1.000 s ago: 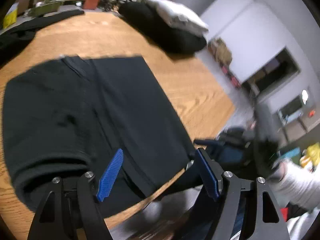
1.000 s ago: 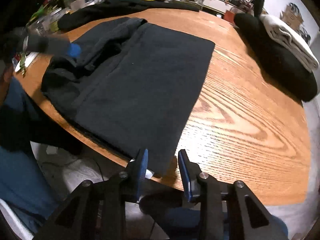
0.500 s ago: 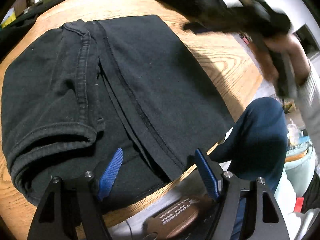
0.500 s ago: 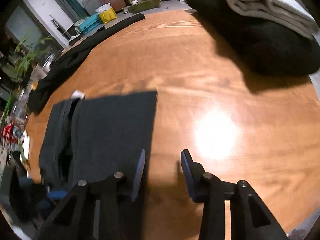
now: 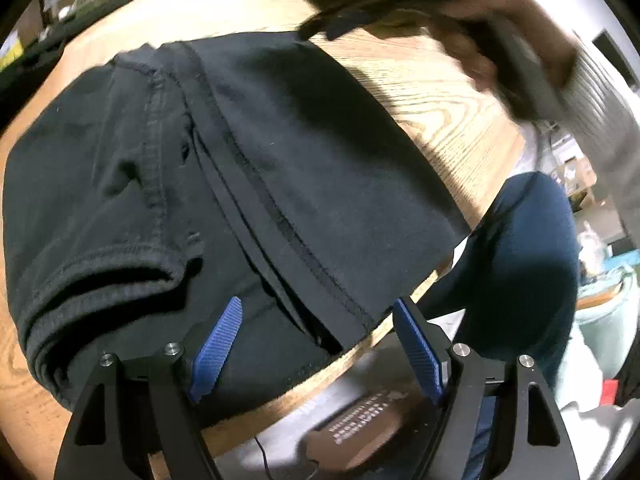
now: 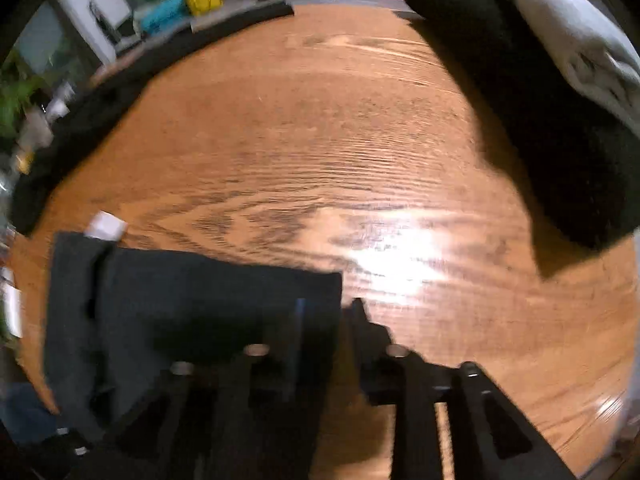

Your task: Fold clothes

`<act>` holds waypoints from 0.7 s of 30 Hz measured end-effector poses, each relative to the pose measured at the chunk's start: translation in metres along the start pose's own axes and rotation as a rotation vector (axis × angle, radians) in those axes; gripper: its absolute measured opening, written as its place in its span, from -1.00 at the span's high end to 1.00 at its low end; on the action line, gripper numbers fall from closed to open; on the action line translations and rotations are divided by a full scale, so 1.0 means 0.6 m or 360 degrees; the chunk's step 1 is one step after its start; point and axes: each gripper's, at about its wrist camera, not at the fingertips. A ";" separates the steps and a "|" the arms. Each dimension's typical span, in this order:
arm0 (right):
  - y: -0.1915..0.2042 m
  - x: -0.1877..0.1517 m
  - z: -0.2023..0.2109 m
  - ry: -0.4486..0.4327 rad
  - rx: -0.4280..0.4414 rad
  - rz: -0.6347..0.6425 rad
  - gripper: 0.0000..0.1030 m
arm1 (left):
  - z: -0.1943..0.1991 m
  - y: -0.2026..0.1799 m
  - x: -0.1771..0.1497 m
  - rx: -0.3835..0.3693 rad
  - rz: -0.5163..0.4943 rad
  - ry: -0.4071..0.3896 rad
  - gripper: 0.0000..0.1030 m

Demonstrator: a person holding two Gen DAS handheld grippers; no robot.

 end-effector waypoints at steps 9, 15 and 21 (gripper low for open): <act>0.045 -0.161 0.053 -0.0001 0.0342 0.0064 0.44 | 0.055 0.050 0.030 -0.0605 0.0333 -0.0019 -0.52; 0.076 -0.145 0.001 0.0072 0.0315 0.0105 0.78 | 0.074 0.083 0.041 -0.0795 0.0478 -0.0110 -0.52; 0.112 -0.153 0.044 0.0024 0.0222 0.0297 0.78 | 0.117 0.136 0.049 -0.0801 0.0657 -0.0372 -0.52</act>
Point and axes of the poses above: each gripper's, at about its wrist camera, not at the fingertips, and z roughly against the way its jaws point, y to its left, x to its top, and after that the axes turned 14 degrees about z, right-handed
